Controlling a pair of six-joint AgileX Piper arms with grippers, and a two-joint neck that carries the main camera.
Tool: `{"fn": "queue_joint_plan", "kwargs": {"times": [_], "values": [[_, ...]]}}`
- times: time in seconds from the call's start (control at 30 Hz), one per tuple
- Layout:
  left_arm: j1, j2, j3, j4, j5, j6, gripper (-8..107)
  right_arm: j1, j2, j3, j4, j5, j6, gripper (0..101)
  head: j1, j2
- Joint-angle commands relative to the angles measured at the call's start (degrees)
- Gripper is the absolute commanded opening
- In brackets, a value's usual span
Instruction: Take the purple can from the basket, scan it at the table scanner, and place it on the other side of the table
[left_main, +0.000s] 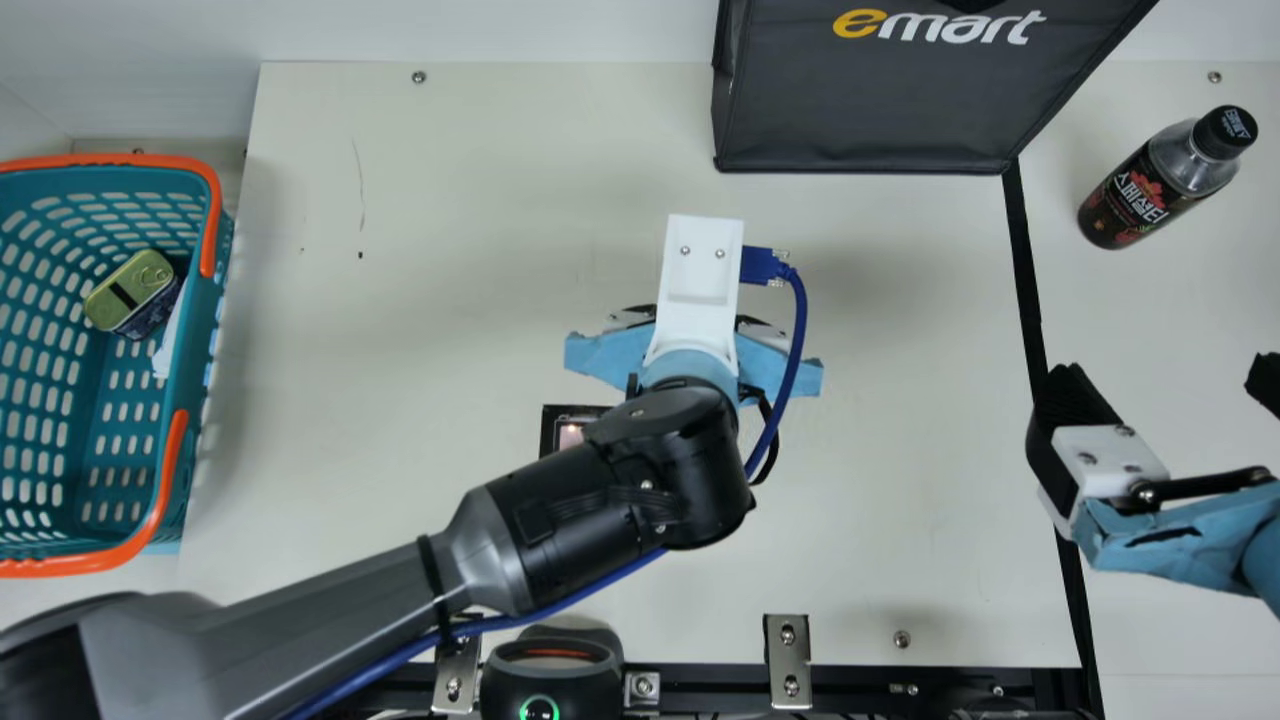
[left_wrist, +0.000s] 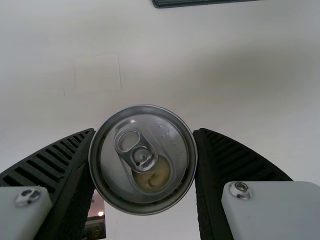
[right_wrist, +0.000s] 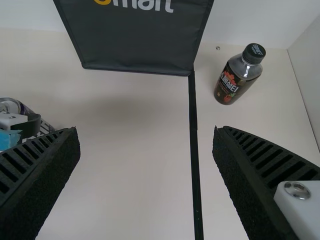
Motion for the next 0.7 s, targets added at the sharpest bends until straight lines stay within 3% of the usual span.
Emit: {"fn": "queue_joint_plan", "kwargs": {"times": [0.0, 0.67], "values": [[-0.09, 0.28, -0.27, -0.04, 0.34, 0.3, 23, 0.0, 0.0, 0.0, 0.0, 0.0, 0.0, 95, -1.57, 0.09], [-0.79, 0.02, -0.55, -0.24, 1.94, 1.63, 90, 0.0, 0.0, 0.0, 0.0, 0.0, 0.0, 95, -1.57, 0.09]]}}
